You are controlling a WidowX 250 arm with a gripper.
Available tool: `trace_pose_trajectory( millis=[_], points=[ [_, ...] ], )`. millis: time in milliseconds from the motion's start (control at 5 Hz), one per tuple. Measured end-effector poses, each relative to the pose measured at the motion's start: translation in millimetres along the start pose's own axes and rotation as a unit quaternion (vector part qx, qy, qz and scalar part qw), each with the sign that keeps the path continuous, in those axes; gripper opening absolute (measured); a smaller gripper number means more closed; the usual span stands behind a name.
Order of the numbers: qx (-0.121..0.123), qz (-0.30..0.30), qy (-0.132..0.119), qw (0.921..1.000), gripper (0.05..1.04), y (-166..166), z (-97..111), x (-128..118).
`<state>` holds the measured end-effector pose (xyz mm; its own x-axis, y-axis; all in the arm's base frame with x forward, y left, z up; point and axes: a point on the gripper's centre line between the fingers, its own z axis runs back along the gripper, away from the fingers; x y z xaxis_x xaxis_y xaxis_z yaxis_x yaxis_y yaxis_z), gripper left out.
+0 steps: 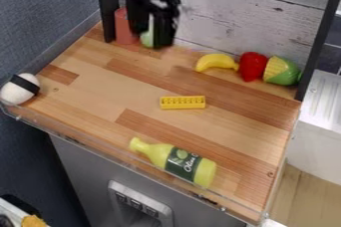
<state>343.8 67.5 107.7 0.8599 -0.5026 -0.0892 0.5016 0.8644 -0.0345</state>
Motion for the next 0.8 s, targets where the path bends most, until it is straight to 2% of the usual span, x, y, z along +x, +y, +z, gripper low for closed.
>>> trace_pose_trajectory(
  millis=[200,400,600,800],
  points=[
    [0.003,-0.112,0.001,0.9937,0.994,39.6,-0.2,13.1],
    [0.007,-0.158,0.002,0.9874,0.997,73.5,1.1,9.9],
    [0.004,-0.138,0.003,0.9904,0.999,95.7,-0.9,-1.6],
    [0.001,-0.077,0.003,0.9970,0.995,106.9,0.9,-12.5]
  ],
)
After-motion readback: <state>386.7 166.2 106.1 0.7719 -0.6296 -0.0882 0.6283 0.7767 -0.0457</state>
